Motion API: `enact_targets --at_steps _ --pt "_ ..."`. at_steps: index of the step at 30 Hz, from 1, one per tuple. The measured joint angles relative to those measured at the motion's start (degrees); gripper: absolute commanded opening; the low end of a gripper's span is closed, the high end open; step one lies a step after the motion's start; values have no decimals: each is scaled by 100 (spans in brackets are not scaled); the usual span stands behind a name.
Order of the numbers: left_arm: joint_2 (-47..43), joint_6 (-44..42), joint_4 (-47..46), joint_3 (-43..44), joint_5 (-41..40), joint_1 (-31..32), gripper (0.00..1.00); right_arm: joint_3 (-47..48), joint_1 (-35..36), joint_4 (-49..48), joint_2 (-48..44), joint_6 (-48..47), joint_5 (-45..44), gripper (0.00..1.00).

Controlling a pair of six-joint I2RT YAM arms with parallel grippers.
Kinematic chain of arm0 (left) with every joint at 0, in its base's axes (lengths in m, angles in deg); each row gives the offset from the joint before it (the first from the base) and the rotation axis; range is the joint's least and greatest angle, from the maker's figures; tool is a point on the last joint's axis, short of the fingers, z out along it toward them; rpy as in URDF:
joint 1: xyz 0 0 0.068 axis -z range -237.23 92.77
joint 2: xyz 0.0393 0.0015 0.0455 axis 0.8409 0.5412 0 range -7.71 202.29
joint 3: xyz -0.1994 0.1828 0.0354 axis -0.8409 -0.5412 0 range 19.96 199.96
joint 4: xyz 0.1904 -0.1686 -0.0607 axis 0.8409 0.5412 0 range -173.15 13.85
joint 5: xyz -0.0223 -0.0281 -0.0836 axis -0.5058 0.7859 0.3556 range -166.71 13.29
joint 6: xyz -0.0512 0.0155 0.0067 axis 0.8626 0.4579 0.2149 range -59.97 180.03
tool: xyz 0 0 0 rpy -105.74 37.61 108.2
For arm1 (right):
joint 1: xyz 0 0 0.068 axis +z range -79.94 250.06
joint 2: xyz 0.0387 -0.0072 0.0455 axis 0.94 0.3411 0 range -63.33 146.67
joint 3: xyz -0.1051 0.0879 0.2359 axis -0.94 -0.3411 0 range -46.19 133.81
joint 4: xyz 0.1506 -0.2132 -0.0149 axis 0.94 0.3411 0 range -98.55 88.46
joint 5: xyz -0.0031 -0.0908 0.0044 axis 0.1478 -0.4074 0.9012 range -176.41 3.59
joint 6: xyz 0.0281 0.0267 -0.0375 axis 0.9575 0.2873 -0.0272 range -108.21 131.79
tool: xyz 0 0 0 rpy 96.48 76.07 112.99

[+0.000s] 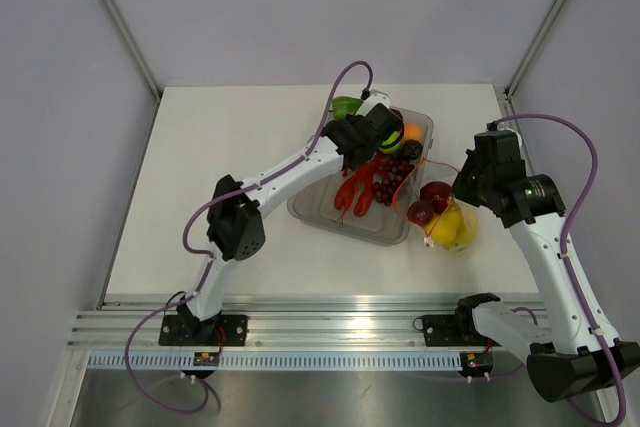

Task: Place the food in the zip-top bag and seal the zipper
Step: Pick up the fake food from the bin, then place the fake food in the zipper food storage bag.

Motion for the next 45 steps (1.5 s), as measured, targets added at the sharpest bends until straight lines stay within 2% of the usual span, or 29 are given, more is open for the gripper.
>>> enact_targets --at_steps 4,10,18,23,29,36,45 --pt "-671 -20 175 -278 496 -2 0 -2 0 -2 0 0 0 0" --pt "-1943 -103 367 -525 1650 -20 0 -9 0 -2 0 0 0 0" --pt "-3053 28 289 -1213 3851 -20 0 -42 0 -2 -72 0 2 0" --pt "-3477 579 -439 -2006 5313 -17 0 -61 0 -2 -149 0 2 0" --pt "-3477 1478 -1578 -2704 6218 55 0 -61 0 2 -177 2 7 0" --pt "-2861 2155 -2514 -2785 6511 184 0 -61 0 15 -400 2 92 0" --pt "-1687 2297 -2618 -2236 6666 234 0 -59 0 85 -697 2 195 0"
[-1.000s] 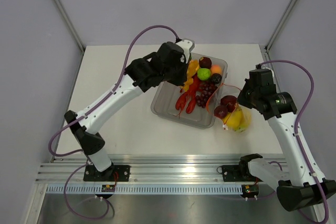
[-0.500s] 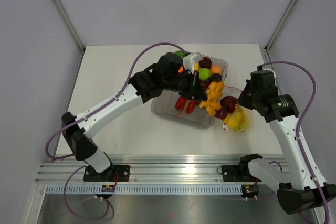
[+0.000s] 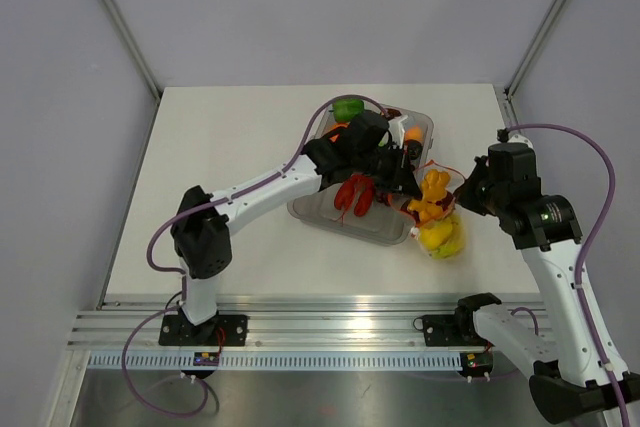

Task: Place the food in the zip-top bag and seal the zipper
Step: Place the fake food in the zipper food storage bag.

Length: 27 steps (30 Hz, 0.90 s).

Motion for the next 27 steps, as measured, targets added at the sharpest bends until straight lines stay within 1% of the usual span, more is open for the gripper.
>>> enact_targets --at_steps 4,12,15,19,20,21,22,25,27 --pt "125 -2 9 59 140 7 0 0 0 46 -15 0 2 0" --pt "516 -59 -22 531 927 33 0 0 0 39 42 0 94 0" --pt "866 -153 162 957 1043 63 0 0 0 37 83 2 116 0" --pt "1154 -186 284 1182 1058 96 1 0 0 35 105 2 153 0" --pt "1204 -184 317 1204 1058 105 10 0 0 35 105 2 155 0" --pt "1239 -188 330 1222 1058 114 26 0 0 35 105 2 155 0" --pt "1279 -210 348 1244 1056 120 60 0 0 33 107 2 157 0" --pt "1355 -236 448 1316 1060 136 81 0 0 17 107 2 155 0" --pt "1355 -315 584 1366 1060 136 84 0 0 15 107 2 153 0"
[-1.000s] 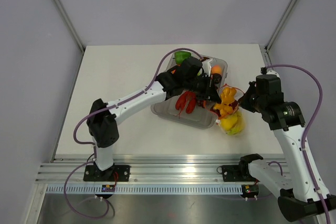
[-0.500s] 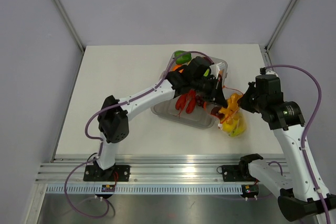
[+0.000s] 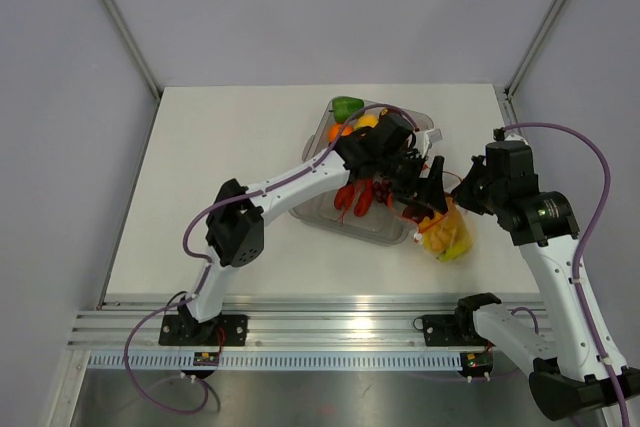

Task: Place the food in the zip-top bag and seal the zipper
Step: Place the fake food in the zipper food storage bag, then adjust the zipper on the food storage bag.

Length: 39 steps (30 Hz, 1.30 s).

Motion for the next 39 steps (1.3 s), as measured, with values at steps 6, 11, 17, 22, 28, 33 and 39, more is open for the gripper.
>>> enact_targets --at_steps 6,11,17,22,28,33,39 --pt "-109 -671 627 127 -151 -2 73 0 0 4 -2 0 -59 0" --pt "-1067 -1554 1080 -516 -433 -48 64 0 0 4 -2 0 -70 0" --pt "-2634 -2197 946 -1384 -426 -608 56 0 0 4 -24 -4 -70 0" --pt "-2688 -2369 890 -1497 -817 -1423 72 0 0 26 -74 -7 -94 0" --pt "-1314 -2806 1204 -1209 -1517 -1530 77 13 0 33 -74 -20 -116 0" --pt "-240 -2911 1408 -649 -1731 -1502 74 76 0 63 -33 -28 -114 0" --pt "328 -2868 1224 68 -1703 -1502 75 229 0 68 111 -52 -107 0"
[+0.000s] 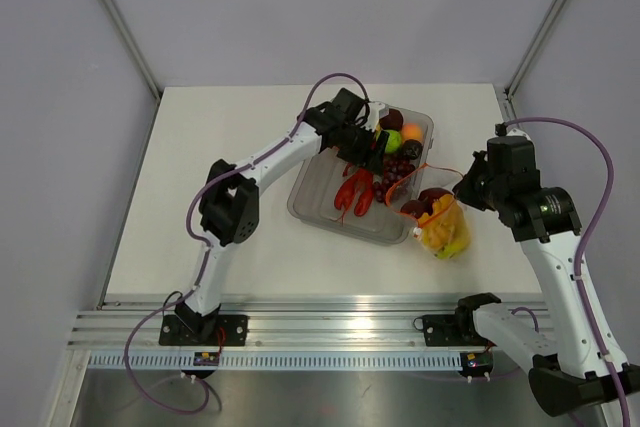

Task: Place the food in the zip-top bag and seal the zipper
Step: Adjust the zipper on the food storage bag.

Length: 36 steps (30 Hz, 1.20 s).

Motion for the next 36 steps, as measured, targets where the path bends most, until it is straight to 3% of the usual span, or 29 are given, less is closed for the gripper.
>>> enact_targets --at_steps 13,17,22,26,30,36 --pt "962 184 -636 1032 247 114 80 39 0 17 33 -37 20 0" --pt "1023 236 -671 968 343 133 80 868 0 413 280 -201 -9 0" --pt "1021 238 -800 774 361 133 80 1858 0 195 166 -422 -260 0" --pt "1021 245 -802 695 369 133 79 859 0 -136 -332 -428 -455 0" --pt "1016 262 -802 643 391 133 79 -459 0 -76 -48 -323 -490 0" --pt "826 323 -702 361 378 131 73 -280 0 -59 225 -275 -402 0"
